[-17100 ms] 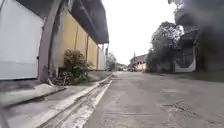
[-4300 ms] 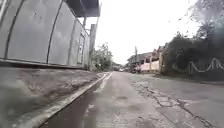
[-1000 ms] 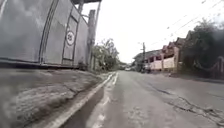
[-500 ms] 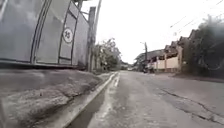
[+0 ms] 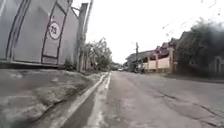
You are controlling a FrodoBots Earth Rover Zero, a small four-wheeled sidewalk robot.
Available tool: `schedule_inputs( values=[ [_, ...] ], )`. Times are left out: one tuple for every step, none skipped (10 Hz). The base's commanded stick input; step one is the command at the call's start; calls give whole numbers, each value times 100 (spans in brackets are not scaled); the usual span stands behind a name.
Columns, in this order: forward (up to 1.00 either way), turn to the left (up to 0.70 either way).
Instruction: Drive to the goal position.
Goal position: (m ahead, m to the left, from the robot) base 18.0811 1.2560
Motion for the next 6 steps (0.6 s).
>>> schedule_inputs(
  values=[
    [70, 0],
    [70, 0],
    [70, 0],
    [70, 0],
    [70, 0],
    [70, 0]
  ],
)
